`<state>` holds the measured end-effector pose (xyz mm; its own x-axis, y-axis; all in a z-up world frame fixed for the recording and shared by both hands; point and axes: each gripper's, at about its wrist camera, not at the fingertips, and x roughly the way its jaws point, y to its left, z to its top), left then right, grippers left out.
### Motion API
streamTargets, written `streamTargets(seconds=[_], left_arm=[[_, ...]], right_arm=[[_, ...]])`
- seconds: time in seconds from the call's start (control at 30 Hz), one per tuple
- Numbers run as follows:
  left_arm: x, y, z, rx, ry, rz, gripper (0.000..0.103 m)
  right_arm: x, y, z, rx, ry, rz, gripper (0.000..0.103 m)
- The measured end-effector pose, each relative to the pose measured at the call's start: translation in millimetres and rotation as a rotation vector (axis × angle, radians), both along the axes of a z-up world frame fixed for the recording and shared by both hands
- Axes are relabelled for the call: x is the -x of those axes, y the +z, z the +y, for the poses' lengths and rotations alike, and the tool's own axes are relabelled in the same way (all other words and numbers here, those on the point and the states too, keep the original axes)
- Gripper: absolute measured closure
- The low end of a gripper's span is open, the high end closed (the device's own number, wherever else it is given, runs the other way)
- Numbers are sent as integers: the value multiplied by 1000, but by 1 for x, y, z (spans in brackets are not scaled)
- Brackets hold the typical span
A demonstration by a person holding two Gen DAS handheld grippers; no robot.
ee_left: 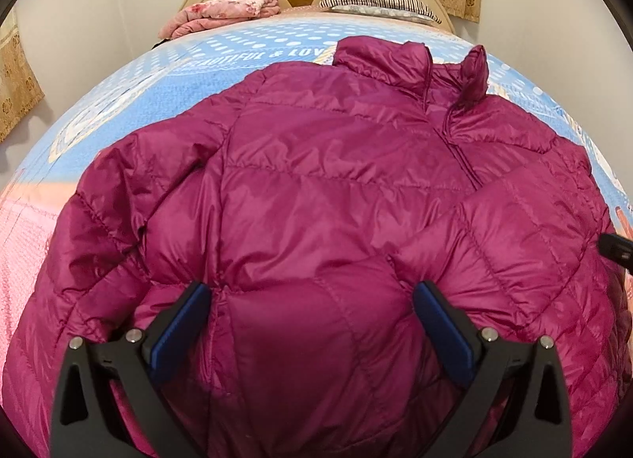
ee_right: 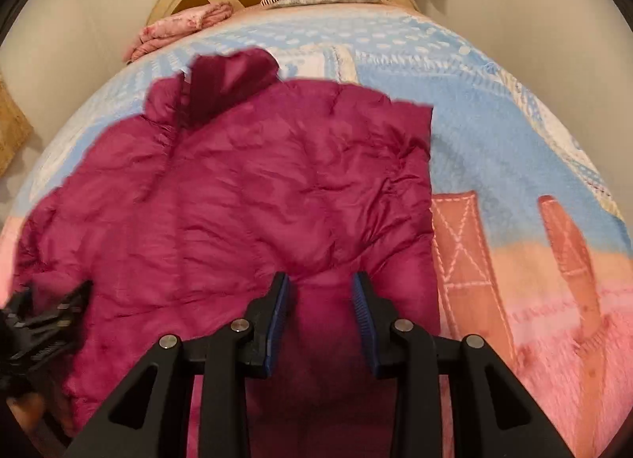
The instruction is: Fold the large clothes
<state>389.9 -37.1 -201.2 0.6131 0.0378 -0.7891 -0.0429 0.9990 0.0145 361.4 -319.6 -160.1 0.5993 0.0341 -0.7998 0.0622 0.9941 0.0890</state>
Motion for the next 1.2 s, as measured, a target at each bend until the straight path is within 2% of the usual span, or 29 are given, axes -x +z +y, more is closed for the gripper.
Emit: streamTargets(seconds=[0.1, 0.17, 0.23, 0.33, 0.43, 0.6, 0.8, 0.9, 1.03, 1.2], left_arm=[[0, 0, 1, 2, 0, 0, 0], [-1, 0, 0, 2, 0, 0, 0], [-1, 0, 1, 3, 0, 0, 0], [-1, 0, 1, 9, -1, -1, 0], [-1, 0, 1, 14, -2, 0, 0], [1, 1, 3, 16, -2, -3, 0], [9, 4, 9, 38, -22, -5, 0], [14, 6, 9, 22, -34, -7, 0], [35, 29, 25, 0, -44, -57, 0], [90, 74, 75, -48, -25, -178, 0]], right_arm=[[16, 8, 30, -20, 89, -9, 68], [22, -1, 46, -43, 148, 0, 68], [25, -12, 59, -7, 172, -4, 68], [30, -32, 64, 33, 163, -37, 68], [35, -34, 65, 36, 150, -67, 68], [34, -36, 74, 95, 149, -79, 68], [34, -35, 71, 60, 148, -85, 67], [33, -35, 69, 59, 148, -89, 67], [34, -36, 69, 49, 147, -90, 67], [35, -36, 64, 15, 146, -93, 67]])
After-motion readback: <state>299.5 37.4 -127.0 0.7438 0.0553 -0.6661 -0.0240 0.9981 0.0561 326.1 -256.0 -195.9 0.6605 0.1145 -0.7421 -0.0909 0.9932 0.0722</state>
